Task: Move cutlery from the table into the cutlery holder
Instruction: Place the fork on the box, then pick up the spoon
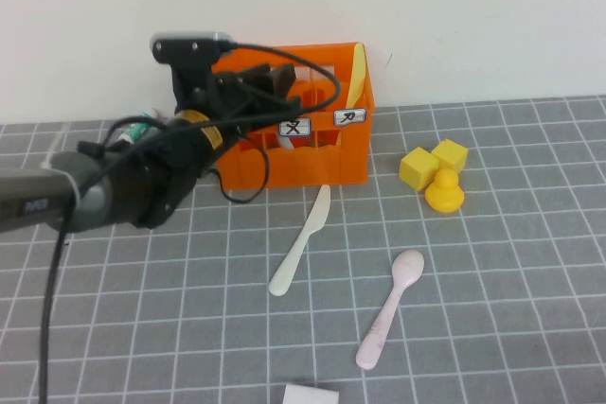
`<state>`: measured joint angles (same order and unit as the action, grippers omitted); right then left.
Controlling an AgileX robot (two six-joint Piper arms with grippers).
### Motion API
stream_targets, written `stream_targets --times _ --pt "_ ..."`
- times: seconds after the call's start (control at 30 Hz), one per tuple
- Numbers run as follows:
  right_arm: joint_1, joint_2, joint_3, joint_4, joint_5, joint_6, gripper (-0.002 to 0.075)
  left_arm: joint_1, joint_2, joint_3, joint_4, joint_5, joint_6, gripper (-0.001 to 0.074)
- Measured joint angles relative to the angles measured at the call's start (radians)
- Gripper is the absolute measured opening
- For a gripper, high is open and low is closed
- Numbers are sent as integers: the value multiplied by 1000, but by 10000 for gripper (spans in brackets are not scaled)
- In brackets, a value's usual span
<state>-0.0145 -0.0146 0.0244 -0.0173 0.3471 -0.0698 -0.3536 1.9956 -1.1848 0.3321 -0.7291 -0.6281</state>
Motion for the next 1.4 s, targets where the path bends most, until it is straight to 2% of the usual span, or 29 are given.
stream_targets --times 0.17,0.27,0.33,0.43,0.7,0.9,1.17,1.4 --pt "0 0 0 0 0 0 -3 0 -116 0 159 70 0 72" --pt "0 0 0 0 0 0 -3 0 -201 8 331 164 -30 20" --pt "0 0 0 0 0 0 -3 0 -266 46 420 194 -59 9" --pt "0 0 0 0 0 0 -3 0 -364 136 457 212 -61 4" --pt "0 0 0 0 0 0 -3 0 -664 442 372 231 36 1" --pt "0 0 0 0 0 0 -3 0 -904 621 340 330 49 0" --pt "0 0 0 0 0 0 -3 0 -1252 766 334 486 18 0" --pt "0 0 0 0 0 0 -3 0 -1460 846 336 497 -6 0"
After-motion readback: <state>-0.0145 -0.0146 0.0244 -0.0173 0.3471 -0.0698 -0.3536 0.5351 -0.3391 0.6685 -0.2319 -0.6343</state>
